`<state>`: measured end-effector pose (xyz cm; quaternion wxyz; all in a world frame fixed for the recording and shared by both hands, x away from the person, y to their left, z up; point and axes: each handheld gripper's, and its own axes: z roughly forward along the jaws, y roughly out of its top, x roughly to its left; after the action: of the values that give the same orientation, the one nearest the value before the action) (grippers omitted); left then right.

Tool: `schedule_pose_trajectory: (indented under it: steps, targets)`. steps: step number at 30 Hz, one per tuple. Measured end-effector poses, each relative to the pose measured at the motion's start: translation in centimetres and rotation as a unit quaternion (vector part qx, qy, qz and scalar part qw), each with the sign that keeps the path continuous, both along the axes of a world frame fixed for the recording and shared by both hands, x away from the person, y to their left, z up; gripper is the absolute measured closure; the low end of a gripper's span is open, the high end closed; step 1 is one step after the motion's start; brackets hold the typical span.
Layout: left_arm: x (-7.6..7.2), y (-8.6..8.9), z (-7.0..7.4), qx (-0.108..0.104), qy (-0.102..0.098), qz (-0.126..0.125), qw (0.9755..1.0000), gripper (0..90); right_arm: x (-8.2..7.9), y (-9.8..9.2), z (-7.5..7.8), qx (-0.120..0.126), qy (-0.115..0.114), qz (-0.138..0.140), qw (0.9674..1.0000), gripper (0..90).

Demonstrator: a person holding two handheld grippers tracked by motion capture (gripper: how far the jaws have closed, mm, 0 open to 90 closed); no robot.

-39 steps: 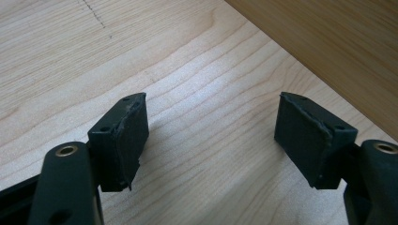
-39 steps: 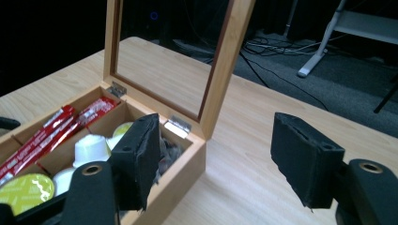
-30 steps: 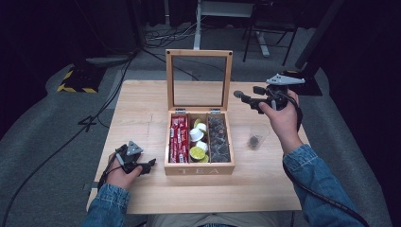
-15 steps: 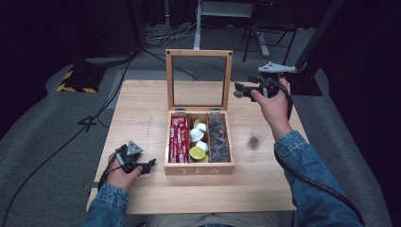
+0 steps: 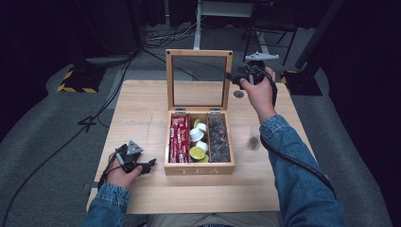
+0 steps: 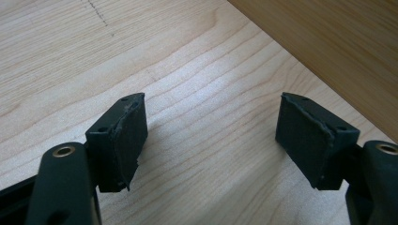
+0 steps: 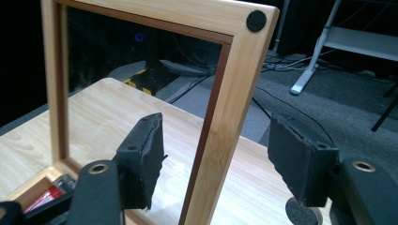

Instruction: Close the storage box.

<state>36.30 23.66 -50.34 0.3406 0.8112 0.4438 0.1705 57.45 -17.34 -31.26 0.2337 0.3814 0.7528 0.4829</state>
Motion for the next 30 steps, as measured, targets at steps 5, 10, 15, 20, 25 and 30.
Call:
schedule_pose_trajectory:
  steps: [5,10,15,20,25,30]
  targets:
    - [0.0,0.0,0.0,0.000,-0.001,0.000,1.0000,25.6,1.2,0.7,-0.2,0.006,0.004,-0.008,0.9999,36.8]
    - [0.0,0.0,0.0,0.001,0.000,-0.002,1.0000,25.5,2.3,1.4,-0.3,0.007,0.003,-0.009,0.9999,37.5]
    - [0.0,0.0,0.0,0.001,0.000,-0.002,1.0000,25.5,3.3,1.8,-0.6,0.016,0.011,-0.007,0.9998,42.0]
    - [0.0,0.0,0.0,0.001,0.000,-0.002,1.0000,25.5,3.7,2.2,-0.9,0.014,0.012,-0.008,0.9998,50.0]
    - [0.0,0.0,0.0,0.002,0.000,-0.002,1.0000,25.5,3.7,2.2,-0.9,0.012,0.012,-0.015,0.9997,51.6]
    - [0.0,0.0,0.0,0.001,0.000,-0.001,1.0000,25.5,3.4,1.9,-0.6,0.019,0.015,-0.015,0.9996,55.0]
